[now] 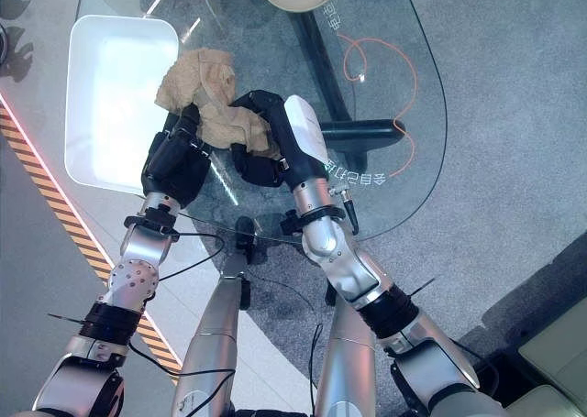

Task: Wipe the table with a cloth and put it in the basket.

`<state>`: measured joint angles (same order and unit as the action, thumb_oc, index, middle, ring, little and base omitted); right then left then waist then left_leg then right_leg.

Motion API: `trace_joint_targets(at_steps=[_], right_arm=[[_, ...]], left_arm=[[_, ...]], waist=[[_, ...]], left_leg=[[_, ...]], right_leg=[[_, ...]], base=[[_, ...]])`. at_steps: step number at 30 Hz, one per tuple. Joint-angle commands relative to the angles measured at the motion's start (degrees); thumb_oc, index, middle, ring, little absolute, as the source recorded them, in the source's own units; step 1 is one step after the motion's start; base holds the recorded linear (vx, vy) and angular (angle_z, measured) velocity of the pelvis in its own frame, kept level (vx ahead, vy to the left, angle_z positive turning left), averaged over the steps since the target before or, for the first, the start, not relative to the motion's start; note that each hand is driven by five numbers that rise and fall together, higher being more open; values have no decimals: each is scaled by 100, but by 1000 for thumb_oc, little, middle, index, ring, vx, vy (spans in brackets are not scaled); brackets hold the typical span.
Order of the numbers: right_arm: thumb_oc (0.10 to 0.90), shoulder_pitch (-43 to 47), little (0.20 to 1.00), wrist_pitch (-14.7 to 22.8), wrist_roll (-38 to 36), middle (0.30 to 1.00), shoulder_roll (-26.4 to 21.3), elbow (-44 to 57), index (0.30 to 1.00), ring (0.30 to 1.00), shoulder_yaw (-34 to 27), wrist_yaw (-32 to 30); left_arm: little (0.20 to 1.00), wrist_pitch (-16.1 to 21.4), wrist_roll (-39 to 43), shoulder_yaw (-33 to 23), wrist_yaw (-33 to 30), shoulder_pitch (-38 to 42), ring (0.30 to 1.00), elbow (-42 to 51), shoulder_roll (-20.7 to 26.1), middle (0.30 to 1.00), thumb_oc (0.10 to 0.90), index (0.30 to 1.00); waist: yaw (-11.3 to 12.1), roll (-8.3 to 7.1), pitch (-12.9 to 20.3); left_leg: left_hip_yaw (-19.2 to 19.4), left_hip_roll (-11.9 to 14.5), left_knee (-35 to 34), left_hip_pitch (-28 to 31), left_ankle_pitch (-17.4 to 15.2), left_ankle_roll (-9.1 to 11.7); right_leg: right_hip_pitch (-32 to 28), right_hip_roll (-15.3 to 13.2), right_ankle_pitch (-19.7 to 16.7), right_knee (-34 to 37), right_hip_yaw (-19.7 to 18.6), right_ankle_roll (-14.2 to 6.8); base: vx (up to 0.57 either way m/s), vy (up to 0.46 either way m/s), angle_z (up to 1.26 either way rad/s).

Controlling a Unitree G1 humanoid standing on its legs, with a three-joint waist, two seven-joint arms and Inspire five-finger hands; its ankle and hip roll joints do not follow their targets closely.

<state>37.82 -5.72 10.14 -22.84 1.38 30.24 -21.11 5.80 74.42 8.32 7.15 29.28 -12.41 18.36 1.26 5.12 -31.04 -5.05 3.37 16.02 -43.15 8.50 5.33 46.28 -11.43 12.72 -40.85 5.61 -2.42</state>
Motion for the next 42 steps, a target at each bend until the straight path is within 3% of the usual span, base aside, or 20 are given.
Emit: trace_joint_targets(at_steps=[1, 4, 5, 6, 15, 28, 39, 40, 41, 42], right_arm=[[100, 792, 200, 350, 260, 300, 238, 322, 300, 300, 196, 177], [100, 790, 200, 347, 262, 300, 242, 337, 300, 300, 197, 169], [100, 791, 200, 355, 258, 300, 235, 342, 300, 300, 200, 167], [100, 800, 200, 344, 248, 300, 229, 361, 300, 300, 189, 181], [100, 777, 200, 378, 235, 300, 194, 394, 300, 300, 151, 158], [100, 842, 200, 337, 184, 300, 238, 369, 300, 300, 191, 207], [100, 860, 200, 308, 218, 300, 279, 320, 300, 300, 217, 255], [100, 859, 200, 314, 223, 300, 287, 316, 300, 300, 215, 262], [100, 856, 200, 313, 229, 300, 292, 319, 300, 300, 213, 267], [100, 863, 200, 310, 222, 300, 288, 321, 300, 300, 219, 276]], left_arm=[[200, 64, -181, 423, 924, 698, 300, 1230, -250, 300, 100, 300], [200, 44, -309, 423, 794, 677, 300, 1261, -250, 300, 100, 300], [818, 66, -440, 432, 629, 678, 829, 1252, -228, 829, 718, 829], [900, 92, -469, 439, 577, 683, 900, 1243, -203, 900, 800, 900], [900, 309, -332, 351, 217, 623, 900, 1225, -157, 900, 800, 900], [900, 374, -109, 286, 260, 679, 900, 1224, -262, 900, 800, 900], [900, 637, -343, 211, 305, 752, 900, 1333, -307, 900, 800, 900], [291, 678, -399, 214, 315, 757, 378, 1344, -315, 378, 191, 378], [200, 696, -407, 218, 309, 762, 300, 1352, -314, 300, 100, 300], [200, 727, -451, 224, 314, 769, 300, 1370, -312, 300, 100, 300]], waist=[[71, -89, 124], [75, -83, 124], [73, -81, 124], [72, -80, 124], [90, -66, 124], [93, -66, 124], [104, -45, 124], [104, -43, 124], [104, -43, 124], [101, -45, 124]], left_leg=[[557, -574, 618, 191, -926, -669], [553, -579, 629, 185, -927, -664], [553, -577, 625, 181, -925, -664], [557, -576, 626, 176, -922, -668], [548, -590, 592, 187, -904, -671], [548, -589, 625, 157, -906, -663], [538, -610, 658, 150, -916, -659], [537, -611, 662, 143, -916, -659], [537, -611, 661, 143, -915, -660], [539, -609, 673, 142, -920, -659]], right_leg=[[-282, 338, -1017, 1347, 47, 63], [-276, 341, -1018, 1338, 42, 60], [-268, 343, -1018, 1336, 39, 58], [-259, 348, -1019, 1328, 39, 58], [-274, 342, -1014, 1348, 53, 57], [-243, 343, -990, 1304, 48, 68], [-224, 347, -962, 1258, 37, 89], [-219, 349, -962, 1255, 36, 90], [-219, 350, -963, 1254, 36, 90], [-215, 351, -960, 1241, 30, 91]], base=[[0, 0, 0], [0, 0, 0], [0, 0, 0], [0, 0, 0], [0, 0, 0], [0, 0, 0], [0, 0, 0], [0, 0, 0], [0, 0, 0], [0, 0, 0]])
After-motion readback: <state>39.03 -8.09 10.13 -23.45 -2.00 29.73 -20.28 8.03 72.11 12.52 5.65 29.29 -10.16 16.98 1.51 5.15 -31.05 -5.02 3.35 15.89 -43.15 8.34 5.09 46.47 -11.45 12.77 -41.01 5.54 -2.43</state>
